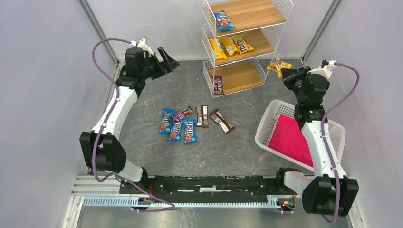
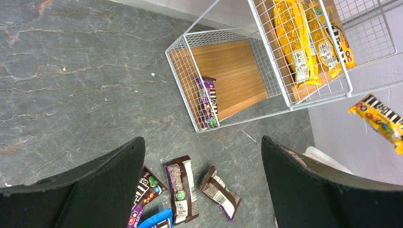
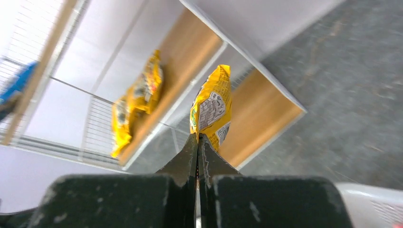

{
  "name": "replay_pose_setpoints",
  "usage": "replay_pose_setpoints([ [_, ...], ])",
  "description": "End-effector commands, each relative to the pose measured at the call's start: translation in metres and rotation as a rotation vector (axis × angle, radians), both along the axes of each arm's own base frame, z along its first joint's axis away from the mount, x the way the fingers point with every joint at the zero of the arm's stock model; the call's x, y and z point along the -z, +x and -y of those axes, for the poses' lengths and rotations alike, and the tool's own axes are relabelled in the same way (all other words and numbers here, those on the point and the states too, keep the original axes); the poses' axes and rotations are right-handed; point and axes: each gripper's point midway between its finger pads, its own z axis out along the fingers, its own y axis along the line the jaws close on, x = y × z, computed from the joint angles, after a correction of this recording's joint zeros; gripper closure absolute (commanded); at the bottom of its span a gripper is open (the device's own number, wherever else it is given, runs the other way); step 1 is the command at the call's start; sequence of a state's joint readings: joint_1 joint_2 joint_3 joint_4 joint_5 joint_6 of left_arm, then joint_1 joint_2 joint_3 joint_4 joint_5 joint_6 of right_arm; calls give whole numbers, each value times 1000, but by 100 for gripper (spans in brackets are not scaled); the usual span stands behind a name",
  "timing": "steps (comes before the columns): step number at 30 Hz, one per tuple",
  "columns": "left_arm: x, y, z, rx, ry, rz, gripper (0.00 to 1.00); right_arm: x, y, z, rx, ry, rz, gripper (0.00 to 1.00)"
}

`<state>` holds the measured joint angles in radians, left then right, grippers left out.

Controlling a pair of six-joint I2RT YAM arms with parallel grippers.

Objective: Place and organize the candy bags onto the shelf

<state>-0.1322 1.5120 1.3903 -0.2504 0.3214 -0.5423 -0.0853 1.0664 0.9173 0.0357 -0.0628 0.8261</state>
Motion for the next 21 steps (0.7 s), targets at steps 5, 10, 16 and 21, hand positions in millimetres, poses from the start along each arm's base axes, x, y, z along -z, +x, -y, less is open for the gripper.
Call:
replay_pose_setpoints([
  [5, -19, 6, -2, -2, -37, 47, 3, -75, 33, -14, -70, 210, 304, 100],
  [10, -18, 6, -4, -6, -39, 46, 3, -85, 53, -10, -47, 214, 340, 100],
  [16, -16, 7, -4, -7, -39, 42, 3, -87, 75, -10, -35, 224, 340, 100],
  [21, -15, 8, -4, -8, -39, 38, 3, -91, 84, -22, -60, 226, 351, 100],
])
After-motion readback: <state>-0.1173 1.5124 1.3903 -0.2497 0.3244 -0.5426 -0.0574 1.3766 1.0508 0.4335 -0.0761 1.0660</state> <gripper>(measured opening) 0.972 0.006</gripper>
